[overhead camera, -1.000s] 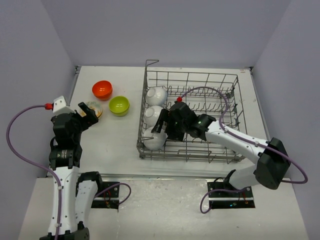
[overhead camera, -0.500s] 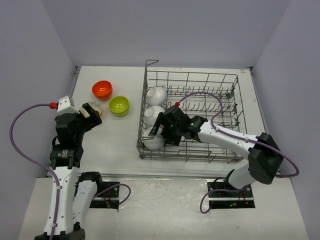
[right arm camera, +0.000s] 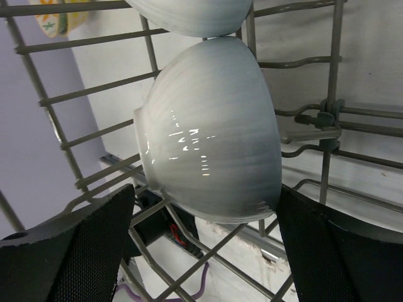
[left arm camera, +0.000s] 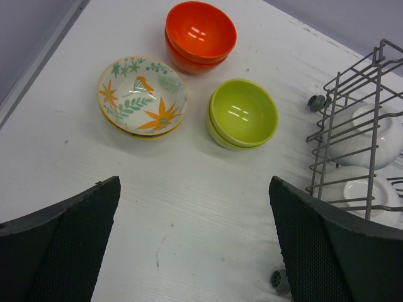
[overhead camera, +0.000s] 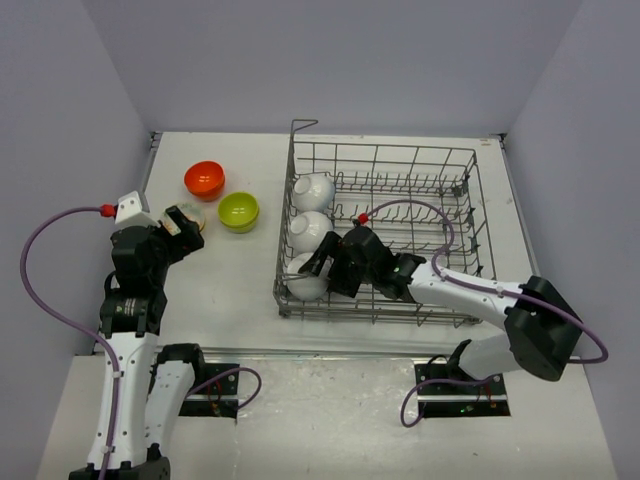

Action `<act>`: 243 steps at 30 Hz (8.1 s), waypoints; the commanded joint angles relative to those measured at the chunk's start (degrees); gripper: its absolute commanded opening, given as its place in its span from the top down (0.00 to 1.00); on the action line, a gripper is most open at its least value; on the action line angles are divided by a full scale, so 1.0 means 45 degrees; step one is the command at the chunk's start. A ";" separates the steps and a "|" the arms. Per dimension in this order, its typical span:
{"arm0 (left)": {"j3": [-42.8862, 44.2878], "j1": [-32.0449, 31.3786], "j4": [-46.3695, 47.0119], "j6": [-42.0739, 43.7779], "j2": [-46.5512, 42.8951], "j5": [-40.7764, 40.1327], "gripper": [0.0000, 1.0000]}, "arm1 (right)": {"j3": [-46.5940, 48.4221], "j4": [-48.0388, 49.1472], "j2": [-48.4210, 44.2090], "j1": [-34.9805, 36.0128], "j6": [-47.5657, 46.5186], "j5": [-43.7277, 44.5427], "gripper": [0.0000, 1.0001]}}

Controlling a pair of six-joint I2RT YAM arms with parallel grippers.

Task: Unload the bowls from the dish rack

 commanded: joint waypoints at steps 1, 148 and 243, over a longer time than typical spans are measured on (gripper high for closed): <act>0.0392 -0.0101 0.0250 0.0262 0.0053 0.0229 0.00 | -0.0667 0.2360 -0.0775 0.0043 0.0410 -0.0098 0.10; 1.5410 -0.9501 -0.5493 0.0458 1.1383 -0.3559 1.00 | 0.8240 -0.6409 -0.2139 0.3285 -1.8106 0.6092 0.01; 0.0353 -0.0570 -0.0043 0.0359 -0.1216 -0.1313 0.00 | 0.4490 0.1149 0.4302 -0.4879 -0.5782 -0.7635 0.03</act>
